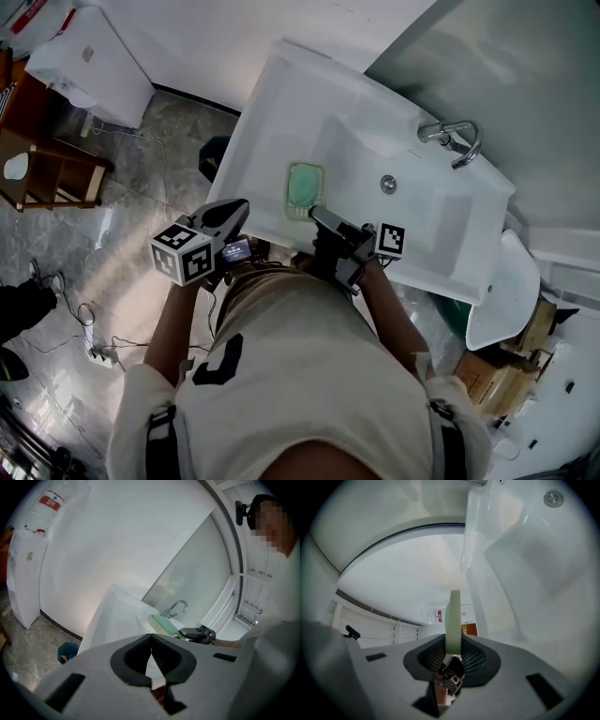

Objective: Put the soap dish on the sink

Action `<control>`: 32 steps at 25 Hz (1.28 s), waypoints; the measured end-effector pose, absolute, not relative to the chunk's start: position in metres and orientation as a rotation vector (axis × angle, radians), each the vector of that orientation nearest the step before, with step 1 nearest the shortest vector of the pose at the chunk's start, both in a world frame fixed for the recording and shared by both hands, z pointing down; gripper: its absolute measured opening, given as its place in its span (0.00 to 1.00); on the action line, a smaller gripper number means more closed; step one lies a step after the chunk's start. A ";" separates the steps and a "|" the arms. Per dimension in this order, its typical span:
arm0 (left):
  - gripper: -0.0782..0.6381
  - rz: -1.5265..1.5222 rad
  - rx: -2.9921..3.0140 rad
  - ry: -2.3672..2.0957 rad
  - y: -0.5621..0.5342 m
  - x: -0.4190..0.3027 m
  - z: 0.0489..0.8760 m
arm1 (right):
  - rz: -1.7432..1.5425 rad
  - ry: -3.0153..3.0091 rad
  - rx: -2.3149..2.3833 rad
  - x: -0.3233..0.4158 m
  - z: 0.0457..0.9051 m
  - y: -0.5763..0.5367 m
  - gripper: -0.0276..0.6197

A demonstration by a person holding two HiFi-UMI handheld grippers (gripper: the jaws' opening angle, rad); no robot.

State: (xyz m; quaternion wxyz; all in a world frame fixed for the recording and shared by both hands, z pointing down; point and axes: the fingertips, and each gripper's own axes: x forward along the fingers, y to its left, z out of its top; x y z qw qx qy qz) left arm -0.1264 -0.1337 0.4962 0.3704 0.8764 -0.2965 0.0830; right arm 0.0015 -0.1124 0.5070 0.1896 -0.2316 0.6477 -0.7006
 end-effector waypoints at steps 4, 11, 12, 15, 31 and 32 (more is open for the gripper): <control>0.14 0.224 2.248 -0.798 -0.136 -0.124 0.496 | -1.984 1.781 -0.674 0.013 0.528 -0.130 0.18; 0.14 0.245 2.219 -0.837 -0.137 -0.116 0.495 | -2.028 1.804 -0.662 0.019 0.543 -0.142 0.18; 0.14 0.244 2.218 -0.840 -0.138 -0.114 0.495 | -2.035 1.803 -0.661 0.019 0.546 -0.143 0.18; 0.14 0.245 2.211 -0.845 -0.139 -0.109 0.496 | -2.054 1.813 -0.660 0.016 0.556 -0.148 0.18; 0.14 0.272 2.173 -0.848 -0.133 -0.121 0.508 | -2.115 1.776 -0.767 -0.002 0.597 -0.169 0.18; 0.14 0.273 2.173 -0.843 -0.133 -0.121 0.508 | -2.115 1.777 -0.776 -0.002 0.598 -0.170 0.18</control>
